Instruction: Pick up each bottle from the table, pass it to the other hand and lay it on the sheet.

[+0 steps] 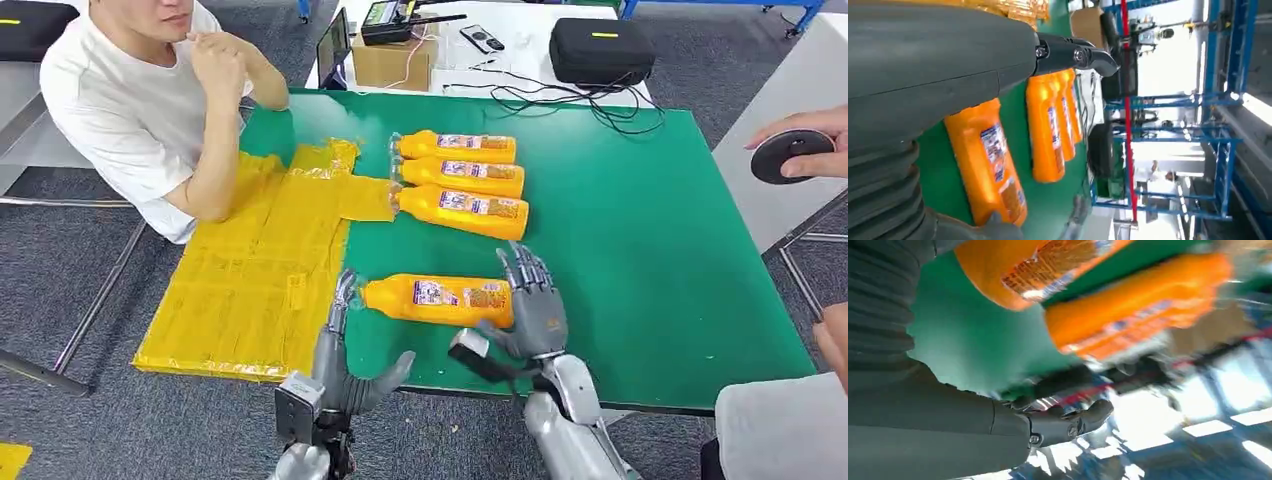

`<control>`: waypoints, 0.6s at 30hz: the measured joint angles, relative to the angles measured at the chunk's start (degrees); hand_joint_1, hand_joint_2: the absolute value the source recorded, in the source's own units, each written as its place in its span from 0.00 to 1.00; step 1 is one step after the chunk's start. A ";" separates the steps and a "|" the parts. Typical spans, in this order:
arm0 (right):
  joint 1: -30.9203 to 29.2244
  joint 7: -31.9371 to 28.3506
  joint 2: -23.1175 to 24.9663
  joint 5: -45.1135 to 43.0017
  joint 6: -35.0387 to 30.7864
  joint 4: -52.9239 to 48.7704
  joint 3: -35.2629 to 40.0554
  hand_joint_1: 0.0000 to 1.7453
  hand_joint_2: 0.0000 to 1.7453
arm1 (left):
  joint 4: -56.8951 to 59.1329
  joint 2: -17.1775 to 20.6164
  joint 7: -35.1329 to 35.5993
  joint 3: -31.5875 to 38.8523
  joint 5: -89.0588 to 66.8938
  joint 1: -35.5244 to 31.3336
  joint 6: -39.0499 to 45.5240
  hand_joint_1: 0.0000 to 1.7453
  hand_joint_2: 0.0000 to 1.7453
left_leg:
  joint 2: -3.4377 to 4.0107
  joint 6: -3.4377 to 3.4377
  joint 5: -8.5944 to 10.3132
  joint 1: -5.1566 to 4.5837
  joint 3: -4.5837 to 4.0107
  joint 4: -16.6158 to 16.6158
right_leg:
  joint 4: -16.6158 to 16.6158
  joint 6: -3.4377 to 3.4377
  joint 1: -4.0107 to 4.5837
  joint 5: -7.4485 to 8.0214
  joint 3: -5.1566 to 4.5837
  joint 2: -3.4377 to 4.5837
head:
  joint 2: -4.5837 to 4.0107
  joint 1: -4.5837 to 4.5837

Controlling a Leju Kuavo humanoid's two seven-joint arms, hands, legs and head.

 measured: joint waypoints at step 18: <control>-9.39 9.35 0.13 -4.37 13.42 14.40 8.04 0.00 1.00 | -0.48 0.04 0.00 -0.44 -0.66 -0.25 -2.69 0.00 1.00 | 0.04 0.00 0.00 0.00 0.00 0.01 | 0.00 0.00 0.00 0.00 -0.03 0.01 | 0.00 -0.02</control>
